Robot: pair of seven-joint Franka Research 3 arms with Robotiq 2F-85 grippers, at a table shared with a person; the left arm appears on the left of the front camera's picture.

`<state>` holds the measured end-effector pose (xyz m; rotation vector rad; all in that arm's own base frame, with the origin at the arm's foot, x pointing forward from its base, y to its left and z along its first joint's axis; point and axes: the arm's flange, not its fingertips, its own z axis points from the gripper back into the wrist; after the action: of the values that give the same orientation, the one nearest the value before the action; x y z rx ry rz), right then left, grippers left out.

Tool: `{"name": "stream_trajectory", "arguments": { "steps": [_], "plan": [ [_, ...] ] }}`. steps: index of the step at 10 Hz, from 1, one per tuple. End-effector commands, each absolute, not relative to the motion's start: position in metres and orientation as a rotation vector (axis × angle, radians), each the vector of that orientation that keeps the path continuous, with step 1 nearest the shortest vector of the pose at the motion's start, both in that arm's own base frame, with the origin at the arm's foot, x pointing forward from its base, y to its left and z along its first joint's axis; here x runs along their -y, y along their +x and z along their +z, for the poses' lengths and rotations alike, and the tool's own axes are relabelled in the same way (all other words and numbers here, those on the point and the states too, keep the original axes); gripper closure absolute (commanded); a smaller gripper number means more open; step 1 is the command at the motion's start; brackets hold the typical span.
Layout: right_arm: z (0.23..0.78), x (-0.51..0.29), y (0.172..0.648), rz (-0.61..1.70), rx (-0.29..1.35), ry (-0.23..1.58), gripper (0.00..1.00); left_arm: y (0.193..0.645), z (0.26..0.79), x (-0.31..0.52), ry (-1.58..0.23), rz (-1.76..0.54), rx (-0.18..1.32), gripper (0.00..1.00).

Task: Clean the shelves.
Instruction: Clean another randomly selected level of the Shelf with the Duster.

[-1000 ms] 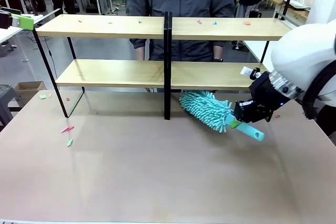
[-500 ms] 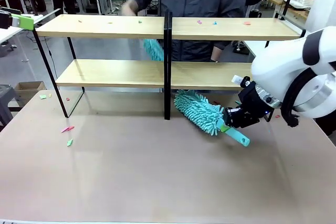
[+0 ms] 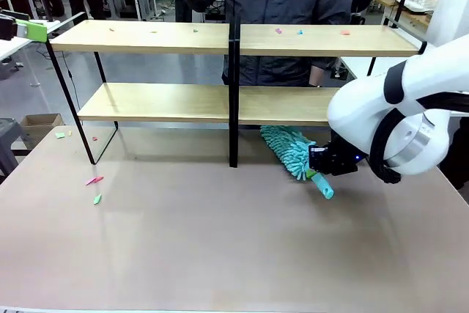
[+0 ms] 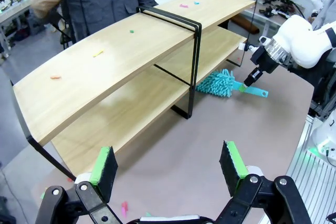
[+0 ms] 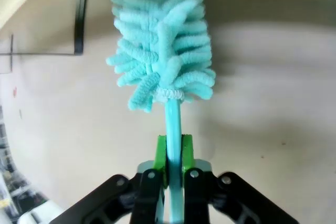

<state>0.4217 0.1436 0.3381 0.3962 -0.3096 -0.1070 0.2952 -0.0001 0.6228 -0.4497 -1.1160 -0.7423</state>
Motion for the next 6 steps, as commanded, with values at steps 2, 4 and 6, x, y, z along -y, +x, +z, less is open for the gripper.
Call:
{"name": "stream_trajectory", "arguments": {
  "steps": [2, 4, 6],
  "plan": [
    [0.383, -0.124, 0.392, -0.342, 0.293, 0.257, 0.87, 0.296, 0.622, 0.001, -0.457, -0.741, 1.113, 0.00],
    [0.391, -0.112, 0.374, -0.517, 0.250, 0.091, 0.87, 0.296, 0.622, 0.001, -0.457, -0.741, 1.113, 0.00],
    [0.395, -0.122, 0.364, -0.533, 0.234, 0.002, 0.87, 0.296, 0.622, 0.001, -0.457, -0.741, 1.113, 0.00]
  ]
}}
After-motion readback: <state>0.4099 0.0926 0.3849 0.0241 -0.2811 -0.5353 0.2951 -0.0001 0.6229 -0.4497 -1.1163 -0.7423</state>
